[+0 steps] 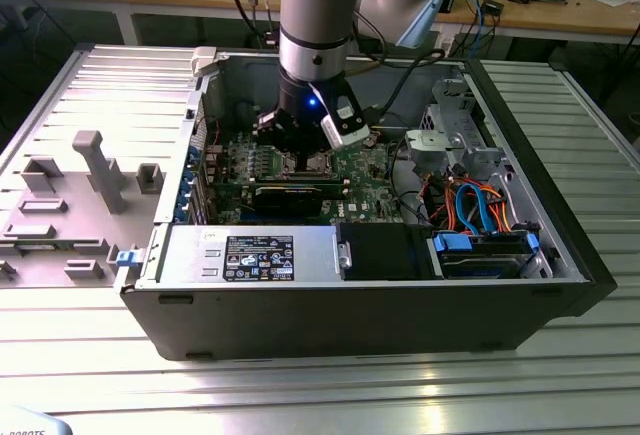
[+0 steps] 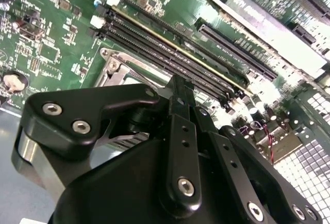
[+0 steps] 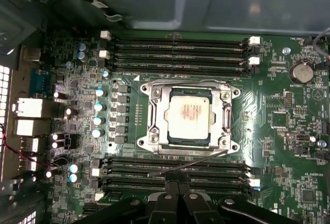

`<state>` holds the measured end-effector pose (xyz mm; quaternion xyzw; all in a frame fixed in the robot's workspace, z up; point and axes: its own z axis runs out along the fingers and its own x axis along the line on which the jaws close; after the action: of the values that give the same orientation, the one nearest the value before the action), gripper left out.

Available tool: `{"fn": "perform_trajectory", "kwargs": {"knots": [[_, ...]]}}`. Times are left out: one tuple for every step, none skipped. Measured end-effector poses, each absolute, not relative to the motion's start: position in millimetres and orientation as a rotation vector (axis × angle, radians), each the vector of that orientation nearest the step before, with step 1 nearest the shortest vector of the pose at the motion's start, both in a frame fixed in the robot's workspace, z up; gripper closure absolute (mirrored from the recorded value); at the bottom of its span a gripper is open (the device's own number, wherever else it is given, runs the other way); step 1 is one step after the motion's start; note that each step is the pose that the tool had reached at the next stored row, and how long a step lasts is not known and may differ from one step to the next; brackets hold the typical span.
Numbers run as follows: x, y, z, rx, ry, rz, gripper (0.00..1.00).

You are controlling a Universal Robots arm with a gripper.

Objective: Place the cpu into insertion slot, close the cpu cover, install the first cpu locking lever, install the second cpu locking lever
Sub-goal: 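Install the second cpu locking lever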

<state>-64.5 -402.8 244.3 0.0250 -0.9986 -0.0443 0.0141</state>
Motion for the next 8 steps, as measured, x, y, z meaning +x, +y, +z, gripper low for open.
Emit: {"fn": "perform_trajectory", "kwargs": {"knots": [[-64.6, -402.8, 243.9, 0.081, -3.109, -0.147, 0.89], [-64.6, -402.8, 243.4, 0.083, -3.108, -0.154, 0.89], [-64.7, -402.7, 242.5, 0.087, -3.107, -0.161, 0.89], [-64.7, -402.8, 242.0, 0.089, -3.106, -0.163, 0.89], [-65.0, -402.8, 240.9, 0.094, -3.104, -0.168, 0.89], [-65.3, -402.8, 240.4, 0.099, -3.102, -0.171, 0.89], [-65.7, -402.8, 239.9, 0.103, -3.101, -0.175, 0.89], [-66.6, -402.8, 239.1, 0.107, -3.099, -0.177, 0.89]]}}
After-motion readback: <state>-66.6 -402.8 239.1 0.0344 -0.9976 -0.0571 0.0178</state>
